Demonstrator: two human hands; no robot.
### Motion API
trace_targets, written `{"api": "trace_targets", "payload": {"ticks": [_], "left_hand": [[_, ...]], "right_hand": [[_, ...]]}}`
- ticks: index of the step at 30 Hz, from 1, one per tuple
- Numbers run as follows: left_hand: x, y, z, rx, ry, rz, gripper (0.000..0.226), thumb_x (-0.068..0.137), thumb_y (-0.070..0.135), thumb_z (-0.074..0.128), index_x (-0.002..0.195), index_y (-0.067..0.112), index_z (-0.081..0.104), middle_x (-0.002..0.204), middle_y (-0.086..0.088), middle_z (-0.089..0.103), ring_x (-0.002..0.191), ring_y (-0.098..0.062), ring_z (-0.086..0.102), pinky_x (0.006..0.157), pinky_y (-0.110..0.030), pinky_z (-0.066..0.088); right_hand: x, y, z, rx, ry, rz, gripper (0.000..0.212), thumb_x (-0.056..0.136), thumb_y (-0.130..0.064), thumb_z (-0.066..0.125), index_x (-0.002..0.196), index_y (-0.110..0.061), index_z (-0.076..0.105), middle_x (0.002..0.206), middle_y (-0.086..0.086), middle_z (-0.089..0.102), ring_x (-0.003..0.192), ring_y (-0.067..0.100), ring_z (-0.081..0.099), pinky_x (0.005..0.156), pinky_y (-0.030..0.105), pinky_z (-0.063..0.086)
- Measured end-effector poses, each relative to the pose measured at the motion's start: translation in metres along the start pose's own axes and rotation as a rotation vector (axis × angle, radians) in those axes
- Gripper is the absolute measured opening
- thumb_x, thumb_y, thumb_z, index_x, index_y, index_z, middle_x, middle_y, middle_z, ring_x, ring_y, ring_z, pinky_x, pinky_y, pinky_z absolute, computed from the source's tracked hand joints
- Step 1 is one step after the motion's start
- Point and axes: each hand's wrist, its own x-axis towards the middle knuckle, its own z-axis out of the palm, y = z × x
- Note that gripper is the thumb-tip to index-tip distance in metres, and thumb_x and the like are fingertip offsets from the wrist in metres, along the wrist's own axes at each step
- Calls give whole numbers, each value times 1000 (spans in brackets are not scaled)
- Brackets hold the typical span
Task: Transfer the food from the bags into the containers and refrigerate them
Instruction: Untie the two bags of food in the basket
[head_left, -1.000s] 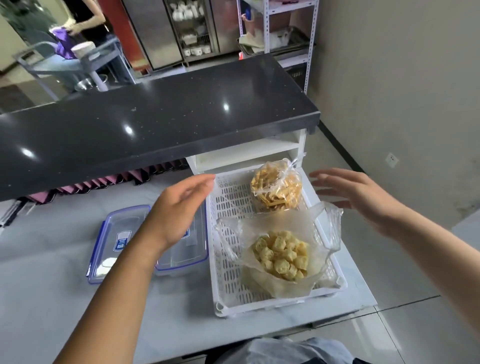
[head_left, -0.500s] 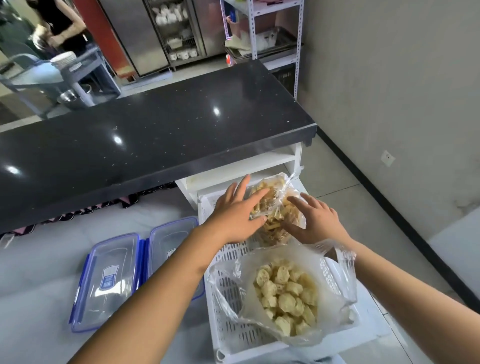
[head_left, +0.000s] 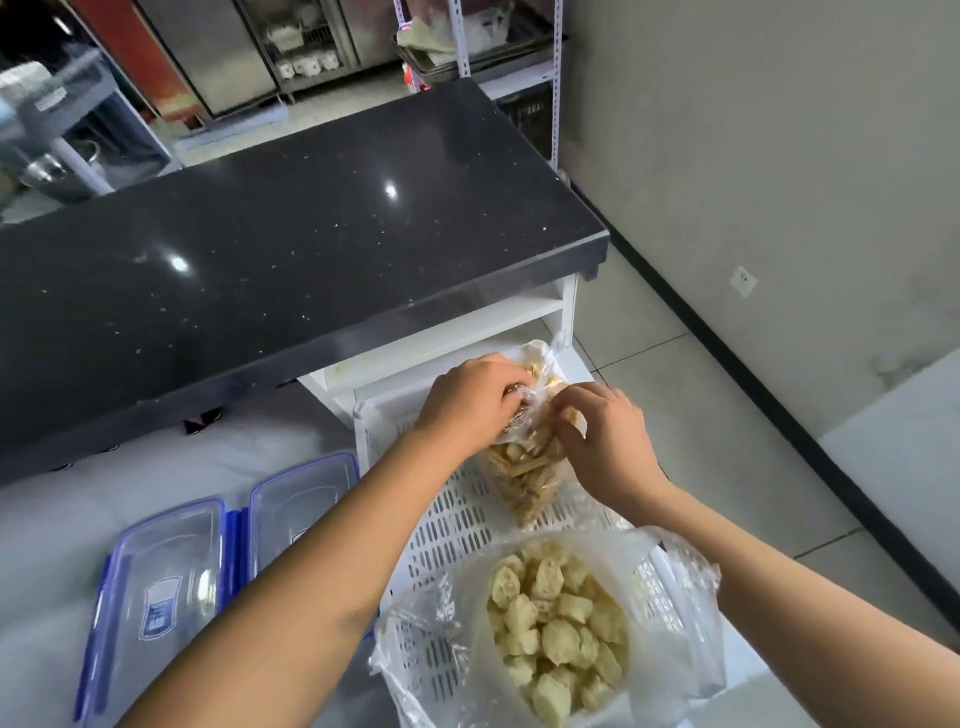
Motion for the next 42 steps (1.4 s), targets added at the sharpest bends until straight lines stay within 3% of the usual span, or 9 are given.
{"api": "trace_targets", "payload": {"ticks": [6,10,14,18,21,24,30,34,42], "left_hand": [[-27,-20,4,-294,270,-103,19,92,19,66,106,26,78,91,6,68,84,-19,64,76,-35,53],[-50,-29,5,-506,418,-194,23,89,5,69,104,20,77,85,15,63,78,-9,62,75,-16,49],[-72,-35,10,-663,486,-256,24,90,2,67,98,21,78,95,10,70,82,-19,69,78,-43,60],[-82,-34,15,-685,463,-294,24,90,2,66,103,19,78,101,5,73,87,-18,70,81,-47,60],[-81,-31,9,-616,398,-267,23,90,3,67,107,15,76,103,1,72,91,-13,67,88,-31,56],[-76,-32,2,-487,319,-223,29,87,8,71,114,18,74,113,5,65,103,-10,62,95,-17,48],[-59,-22,-11,-295,228,-162,35,85,27,76,119,24,69,123,8,59,115,-14,54,97,-31,43],[-46,-7,-21,-162,211,-151,33,88,33,70,121,30,67,116,8,67,103,-18,59,80,-28,43],[-36,4,-30,-222,333,-178,16,92,27,67,104,27,78,98,5,77,92,-19,68,80,-33,54]], "right_hand": [[1,-5,-10,197,35,-40,4,95,-11,62,94,-14,64,111,-1,52,85,20,60,76,28,47],[7,-10,-21,278,34,-53,5,96,-11,62,94,-9,66,111,-1,48,86,3,63,75,9,48],[10,-9,-28,273,31,-85,3,95,-9,63,93,-10,66,111,1,49,87,6,64,74,3,43],[5,-4,-24,219,-50,-108,10,94,-11,63,89,-19,62,108,-2,52,87,15,64,78,10,48],[4,-3,-22,213,-78,-68,8,94,-13,63,92,-21,63,109,-5,53,90,16,64,83,31,56],[6,-4,-24,201,-106,-58,18,91,-15,66,108,-22,65,116,-5,52,99,16,61,89,34,53],[23,-17,-26,108,-132,-182,47,87,-27,73,131,-30,56,131,-4,51,102,15,59,86,33,53],[35,-25,-21,-25,-124,-209,24,87,-27,72,111,-23,70,126,0,57,93,20,62,81,40,54],[39,-30,-24,68,66,-278,9,87,-17,73,89,-10,79,91,2,71,76,21,65,70,39,55]]}}
